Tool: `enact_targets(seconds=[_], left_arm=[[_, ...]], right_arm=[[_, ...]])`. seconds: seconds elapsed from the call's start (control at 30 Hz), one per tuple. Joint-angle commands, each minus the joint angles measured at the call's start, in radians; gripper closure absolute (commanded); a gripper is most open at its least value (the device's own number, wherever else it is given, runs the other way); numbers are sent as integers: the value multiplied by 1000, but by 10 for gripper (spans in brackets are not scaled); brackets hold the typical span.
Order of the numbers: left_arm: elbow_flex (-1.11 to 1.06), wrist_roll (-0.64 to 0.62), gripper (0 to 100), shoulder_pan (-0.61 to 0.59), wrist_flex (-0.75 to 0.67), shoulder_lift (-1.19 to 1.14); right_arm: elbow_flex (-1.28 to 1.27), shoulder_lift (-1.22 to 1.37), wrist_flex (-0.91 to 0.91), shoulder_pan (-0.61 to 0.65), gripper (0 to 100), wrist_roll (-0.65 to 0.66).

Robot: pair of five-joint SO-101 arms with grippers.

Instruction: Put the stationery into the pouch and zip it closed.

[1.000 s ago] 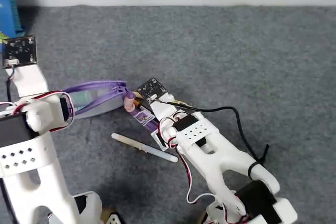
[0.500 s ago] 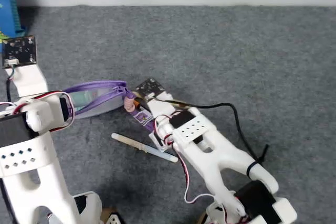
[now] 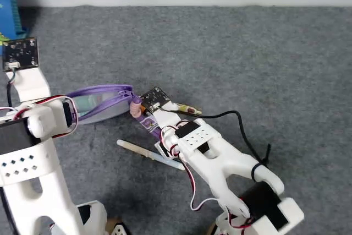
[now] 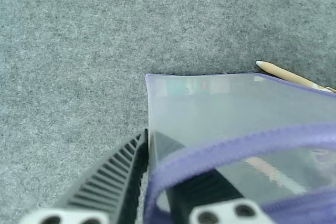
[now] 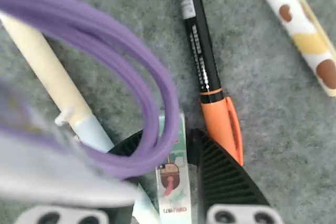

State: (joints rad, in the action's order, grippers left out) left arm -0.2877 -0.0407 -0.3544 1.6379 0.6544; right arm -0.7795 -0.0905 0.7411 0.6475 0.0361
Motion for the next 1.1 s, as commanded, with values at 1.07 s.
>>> enact_targets(seconds=[1.07], left_arm=[[5,3,989,0,9,2]], right_arm=[[2,-1161,177,176,992,28]])
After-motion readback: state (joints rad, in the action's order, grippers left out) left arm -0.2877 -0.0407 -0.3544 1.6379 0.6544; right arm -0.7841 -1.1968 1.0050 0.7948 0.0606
